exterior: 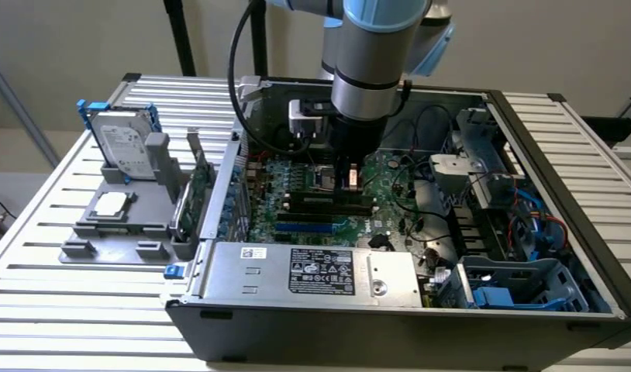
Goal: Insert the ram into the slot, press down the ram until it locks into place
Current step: 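Insert the ram into the slot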
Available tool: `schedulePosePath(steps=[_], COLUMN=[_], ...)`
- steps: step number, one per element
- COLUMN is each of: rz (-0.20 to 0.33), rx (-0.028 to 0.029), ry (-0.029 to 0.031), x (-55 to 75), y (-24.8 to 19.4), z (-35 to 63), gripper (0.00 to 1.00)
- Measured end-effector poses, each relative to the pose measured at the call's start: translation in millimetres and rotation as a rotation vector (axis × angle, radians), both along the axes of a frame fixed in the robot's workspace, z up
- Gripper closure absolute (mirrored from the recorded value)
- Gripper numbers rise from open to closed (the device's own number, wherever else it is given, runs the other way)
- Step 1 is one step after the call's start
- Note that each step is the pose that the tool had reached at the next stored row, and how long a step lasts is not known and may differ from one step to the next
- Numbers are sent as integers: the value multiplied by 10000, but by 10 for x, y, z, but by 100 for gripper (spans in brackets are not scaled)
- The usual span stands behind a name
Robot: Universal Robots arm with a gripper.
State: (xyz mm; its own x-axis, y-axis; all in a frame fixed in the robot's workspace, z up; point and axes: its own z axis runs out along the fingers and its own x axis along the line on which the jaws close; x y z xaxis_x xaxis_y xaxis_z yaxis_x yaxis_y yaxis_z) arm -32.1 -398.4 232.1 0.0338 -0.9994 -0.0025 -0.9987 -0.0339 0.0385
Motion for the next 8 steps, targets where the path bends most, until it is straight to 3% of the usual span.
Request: schedulePosePath(steps=[3,8], rz=[1,1], rx=[-43,-51], ry=[2,1], x=[0,0], y=[-1,3], z=[-4,-7], gripper=[86,86])
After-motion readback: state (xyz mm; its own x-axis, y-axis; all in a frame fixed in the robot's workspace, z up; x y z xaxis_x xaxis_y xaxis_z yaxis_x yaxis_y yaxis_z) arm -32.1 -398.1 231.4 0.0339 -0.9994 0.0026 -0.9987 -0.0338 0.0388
